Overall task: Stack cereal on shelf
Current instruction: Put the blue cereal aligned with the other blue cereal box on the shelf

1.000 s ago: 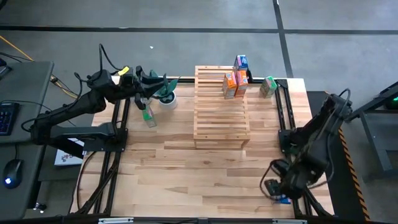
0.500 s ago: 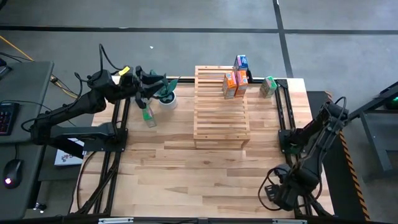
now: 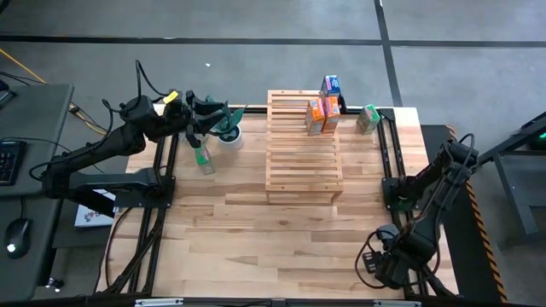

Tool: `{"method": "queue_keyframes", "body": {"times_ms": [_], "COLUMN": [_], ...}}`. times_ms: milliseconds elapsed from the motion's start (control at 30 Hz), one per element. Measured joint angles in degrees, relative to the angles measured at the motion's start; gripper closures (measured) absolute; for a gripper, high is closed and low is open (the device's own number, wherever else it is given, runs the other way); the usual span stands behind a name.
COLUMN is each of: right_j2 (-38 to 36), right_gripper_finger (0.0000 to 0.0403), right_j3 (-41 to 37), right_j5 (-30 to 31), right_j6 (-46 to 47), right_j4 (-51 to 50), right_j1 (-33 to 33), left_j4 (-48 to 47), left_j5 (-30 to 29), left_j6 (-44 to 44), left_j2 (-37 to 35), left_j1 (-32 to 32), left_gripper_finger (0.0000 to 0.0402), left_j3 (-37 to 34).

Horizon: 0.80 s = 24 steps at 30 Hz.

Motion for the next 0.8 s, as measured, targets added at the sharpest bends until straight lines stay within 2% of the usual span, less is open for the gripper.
{"method": "queue_keyframes", "body": {"times_ms": [167,533,800], "right_j2": [0.00,0.03,2.52], "right_gripper_finger": [0.0155,0.0155,0.0155], "right_j3": [-2.63,-2.84,-2.84], "right_j5": [-0.50,0.92,-0.60], "right_j6": [0.69,-0.79,-0.82], "right_j4": [3.74,1.38,3.53], "right_j1": [0.01,-0.40,-0.42], "left_j4": [-0.05,-0.36,-1.79], "left_j5": [0.01,-0.01,-0.01], "left_j6": [-0.25,-0.50,-0.52], "left_j2": [0.00,0.00,0.00], "left_j1": [-0.02,0.00,-0.02], "left_gripper_finger": [0.0220,0.0220,0.0220], "left_j3": [0.00,0.02,0.04]}}
